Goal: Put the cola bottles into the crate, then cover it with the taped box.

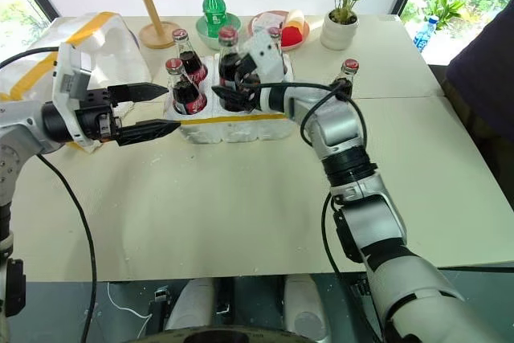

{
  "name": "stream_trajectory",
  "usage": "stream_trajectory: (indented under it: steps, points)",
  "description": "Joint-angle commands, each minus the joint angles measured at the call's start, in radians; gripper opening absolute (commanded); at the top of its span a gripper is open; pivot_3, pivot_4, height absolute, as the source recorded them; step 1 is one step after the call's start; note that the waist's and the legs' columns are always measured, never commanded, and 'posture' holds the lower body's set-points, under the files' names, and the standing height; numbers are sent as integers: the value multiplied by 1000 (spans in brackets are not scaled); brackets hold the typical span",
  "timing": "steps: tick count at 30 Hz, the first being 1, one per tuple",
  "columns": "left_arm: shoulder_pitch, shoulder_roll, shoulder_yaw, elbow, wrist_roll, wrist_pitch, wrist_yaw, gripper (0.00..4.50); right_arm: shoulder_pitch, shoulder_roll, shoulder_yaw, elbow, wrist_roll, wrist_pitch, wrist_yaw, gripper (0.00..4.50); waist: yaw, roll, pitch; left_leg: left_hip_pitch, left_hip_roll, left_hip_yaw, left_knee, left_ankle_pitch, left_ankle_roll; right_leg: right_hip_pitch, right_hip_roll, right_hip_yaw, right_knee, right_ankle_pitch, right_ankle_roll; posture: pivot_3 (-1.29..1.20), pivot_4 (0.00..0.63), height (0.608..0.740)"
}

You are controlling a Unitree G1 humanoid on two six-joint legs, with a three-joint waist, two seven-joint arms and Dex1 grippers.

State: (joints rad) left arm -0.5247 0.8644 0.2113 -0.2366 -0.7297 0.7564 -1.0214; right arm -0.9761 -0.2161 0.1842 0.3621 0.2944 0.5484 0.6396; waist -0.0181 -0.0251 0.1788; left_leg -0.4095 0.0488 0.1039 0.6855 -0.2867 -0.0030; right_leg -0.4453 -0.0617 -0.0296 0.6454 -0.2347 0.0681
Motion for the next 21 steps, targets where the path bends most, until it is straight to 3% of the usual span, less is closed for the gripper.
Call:
stream_trajectory:
  steps: [1, 3, 5, 7, 15, 18, 21]
  points:
    - [-1, 8, 21, -22, 1, -23, 7, 4500, -8, 29, 4, 54, -43, -53, -12, 2841, -1, 0, 0, 0, 0, 0, 0, 0, 0, 0, 0, 0, 0, 0, 0, 0, 150, 740]
    - [-1, 7, 21, -23, 0, -25, 9, 4500, -10, 41, -6, 107, -65, -61, -27, 2841, -1, 0, 0, 0, 0, 0, 0, 0, 0, 0, 0, 0, 0, 0, 0, 0, 150, 740]
    - [0, 7, 21, -24, -1, -25, 9, 4500, -15, 49, -26, 129, -68, -52, -38, 3862, -2, -1, -1, 2, 0, 0, 0, 0, 0, 2, 0, 0, 0, 0, 0, 0, 150, 740]
    - [3, 7, 19, -26, 0, -29, 6, 4500, -13, 42, -39, 105, -69, -55, -34, 4463, -2, -1, -1, 3, 0, 0, 0, -1, 1, 2, 0, 0, 0, 0, 0, 0, 150, 740]
    - [8, 0, 9, -21, 1, -44, -1, 4500, 81, -134, -151, -311, 67, 189, 33, 4463, 7, -1, 0, 1, 0, -2, 0, 0, 0, 1, -1, -1, 1, 0, 0, 0, 150, 740]
    - [-5, -9, -11, -7, 4, -53, -13, 4500, 232, -278, -246, -605, 194, 447, 41, 4463, 11, -1, -1, 1, 0, -2, 0, -1, 2, 1, -1, -1, 1, 0, 0, 0, 150, 740]
    - [-19, -15, -27, 6, 3, -56, -29, 4500, 352, -343, -347, -789, 306, 642, 6, 4463, 10, -1, -1, 1, 0, -2, -1, -3, 4, 1, -1, -1, 0, 0, 0, 0, 150, 740]
